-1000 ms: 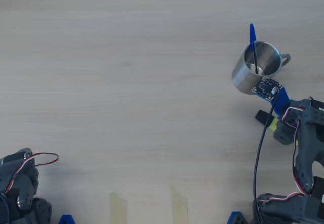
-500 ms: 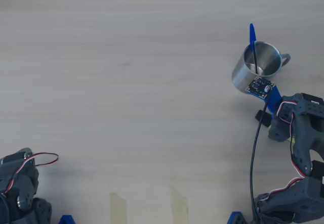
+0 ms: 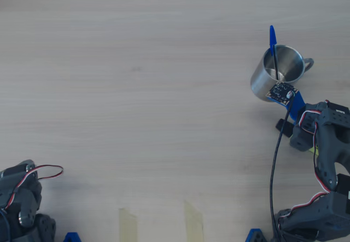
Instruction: Grab the yellow pen and put it in the silver cup.
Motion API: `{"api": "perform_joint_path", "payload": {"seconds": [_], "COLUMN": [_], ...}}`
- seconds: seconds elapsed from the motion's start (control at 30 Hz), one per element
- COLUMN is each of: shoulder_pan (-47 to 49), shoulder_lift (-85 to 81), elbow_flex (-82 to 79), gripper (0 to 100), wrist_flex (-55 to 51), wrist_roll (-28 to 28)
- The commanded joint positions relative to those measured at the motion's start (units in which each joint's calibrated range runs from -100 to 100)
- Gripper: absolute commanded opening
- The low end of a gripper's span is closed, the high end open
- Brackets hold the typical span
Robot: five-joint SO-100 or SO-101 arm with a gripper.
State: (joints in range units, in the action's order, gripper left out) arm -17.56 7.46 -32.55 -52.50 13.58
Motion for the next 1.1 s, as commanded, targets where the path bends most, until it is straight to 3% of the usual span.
{"api": "perform_joint_path", "payload": {"seconds": [0.0, 0.2, 0.4, 1.07], "shoulder_pan": [-0.2, 0.0, 0.0, 0.1], "shoulder_lift": [-0.1, -0.1, -0.1, -0.4], "elbow_flex": [-0.2, -0.2, -0.2, -0.3], "gripper": [47, 45, 30, 23], "wrist_flex": [0.7, 0.5, 0.8, 0.8], "wrist_roll": [0.2, 0.2, 0.2, 0.4]}}
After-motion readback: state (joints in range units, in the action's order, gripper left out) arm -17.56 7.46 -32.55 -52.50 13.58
